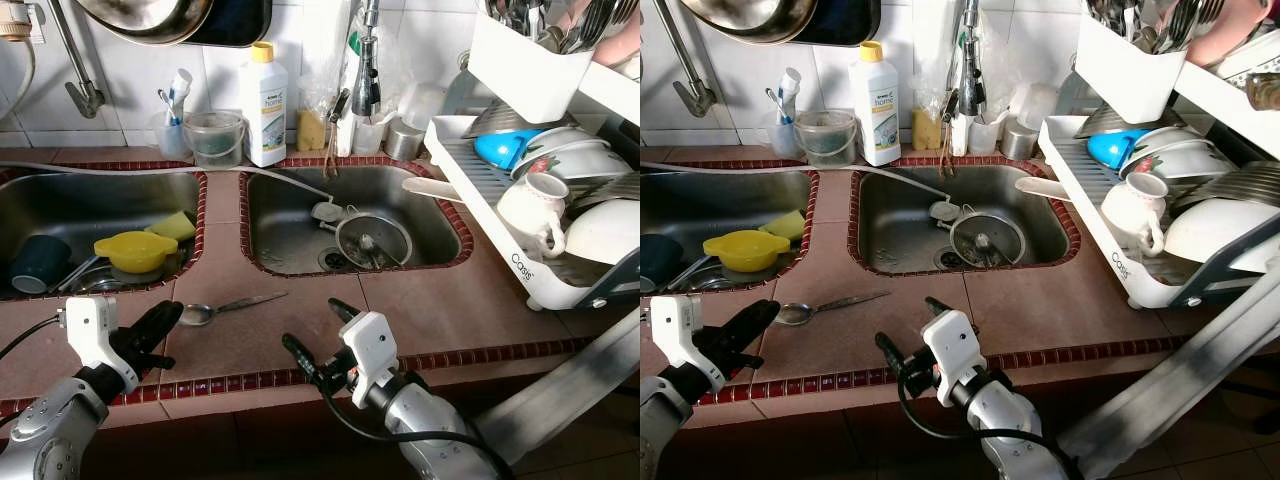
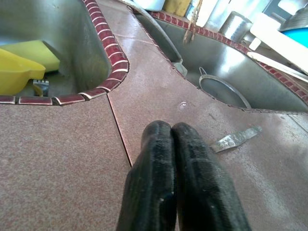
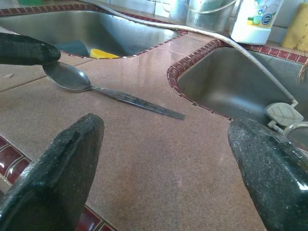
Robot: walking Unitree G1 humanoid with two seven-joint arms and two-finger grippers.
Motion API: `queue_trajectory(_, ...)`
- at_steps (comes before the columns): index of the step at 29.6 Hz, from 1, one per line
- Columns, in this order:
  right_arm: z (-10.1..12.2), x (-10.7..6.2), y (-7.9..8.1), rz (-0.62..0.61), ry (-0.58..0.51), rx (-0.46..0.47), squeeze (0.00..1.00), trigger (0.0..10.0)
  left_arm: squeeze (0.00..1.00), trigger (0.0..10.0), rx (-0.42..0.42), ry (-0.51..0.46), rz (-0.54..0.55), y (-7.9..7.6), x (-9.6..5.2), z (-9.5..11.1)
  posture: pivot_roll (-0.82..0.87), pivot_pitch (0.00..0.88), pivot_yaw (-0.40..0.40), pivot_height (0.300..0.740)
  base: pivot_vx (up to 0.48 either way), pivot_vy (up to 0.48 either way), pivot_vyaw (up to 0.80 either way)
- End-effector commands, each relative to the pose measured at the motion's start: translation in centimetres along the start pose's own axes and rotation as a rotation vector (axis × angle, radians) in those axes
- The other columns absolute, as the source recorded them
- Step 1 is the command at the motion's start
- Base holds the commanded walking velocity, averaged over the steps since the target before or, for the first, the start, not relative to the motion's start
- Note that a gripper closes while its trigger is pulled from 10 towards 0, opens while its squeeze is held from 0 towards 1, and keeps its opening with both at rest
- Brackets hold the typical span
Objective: Kitchen organization
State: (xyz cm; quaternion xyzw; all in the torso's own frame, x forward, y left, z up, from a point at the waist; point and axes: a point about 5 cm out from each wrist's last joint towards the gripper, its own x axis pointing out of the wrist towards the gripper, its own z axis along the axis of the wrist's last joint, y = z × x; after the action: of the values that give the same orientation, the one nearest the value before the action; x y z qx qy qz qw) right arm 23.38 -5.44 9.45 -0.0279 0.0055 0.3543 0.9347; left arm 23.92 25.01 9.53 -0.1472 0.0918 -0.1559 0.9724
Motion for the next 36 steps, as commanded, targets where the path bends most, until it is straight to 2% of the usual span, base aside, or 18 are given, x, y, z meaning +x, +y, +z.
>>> queue_trajectory(1, 0.65, -0.03, 0.06, 0.01, -0.02, -0.009, 0.0, 10.0, 0.0, 0.0, 0.016, -0.001, -0.018, -0.31, -0.02, 0.3, -0.06, 0.046, -0.039, 0.74, 0.0, 0.0, 0.0)
queue_trajectory(7, 0.82, -0.08, 0.02, 0.009, -0.025, -0.007, 0.0, 10.0, 0.0, 0.0, 0.016, 0.004, -0.019, -0.37, -0.12, 0.18, -0.06, 0.052, -0.04, 0.74, 0.0, 0.0, 0.0)
queue_trajectory(8, 0.85, -0.07, 0.02, 0.008, -0.026, -0.005, 0.0, 10.0, 0.0, 2.9, 0.016, 0.004, -0.019, -0.41, -0.1, 0.19, -0.06, 0.052, -0.04, 0.74, 0.0, 0.0, 0.0)
queue_trajectory(9, 0.86, -0.07, 0.03, 0.008, -0.027, -0.003, 0.0, 10.0, 0.0, 7.8, 0.012, 0.006, -0.026, -0.49, -0.07, 0.17, -0.06, 0.052, -0.04, 0.74, 0.0, 0.0, 0.0)
queue_trajectory(10, 0.85, -0.06, 0.04, 0.008, -0.027, -0.002, 0.0, 10.0, 0.0, 2.7, 0.008, 0.002, -0.033, -0.57, -0.07, 0.18, -0.06, 0.053, -0.04, 0.74, 0.0, 0.0, 0.0)
queue_trajectory(11, 0.85, -0.06, 0.04, 0.008, -0.027, -0.001, 0.0, 10.0, 0.0, 2.7, 0.006, -0.001, -0.037, -0.61, -0.08, 0.19, -0.06, 0.053, -0.04, 0.74, 0.0, 0.0, 0.0)
queue_trajectory(12, 0.85, -0.07, 0.04, 0.007, -0.027, -0.001, 0.0, 10.0, 0.0, 0.0, 0.003, -0.003, -0.033, -0.59, -0.1, 0.17, -0.06, 0.053, -0.04, 0.74, 0.0, 0.0, 0.0)
queue_trajectory(18, 0.91, -0.14, 0.01, 0.004, -0.026, -0.002, 0.0, 10.0, 0.0, 0.0, -0.017, -0.013, -0.035, -0.72, -0.09, 0.25, -0.07, 0.055, -0.039, 0.74, 0.0, 0.0, 0.0)
queue_trajectory(23, 0.92, -0.18, 0.02, 0.002, -0.028, 0.0, 0.0, 10.0, 0.0, 0.0, -0.072, -0.06, -0.048, -1.01, 0.02, 0.74, -0.07, 0.053, -0.039, 0.74, 0.0, 0.0, 0.0)
queue_trajectory(36, 0.98, -0.13, 0.16, 0.003, -0.033, 0.004, 0.0, 10.0, 0.0, 0.0, -0.079, -0.062, -0.057, -1.1, 0.08, 0.93, -0.07, 0.045, -0.04, 0.74, 0.0, 0.0, 0.0)
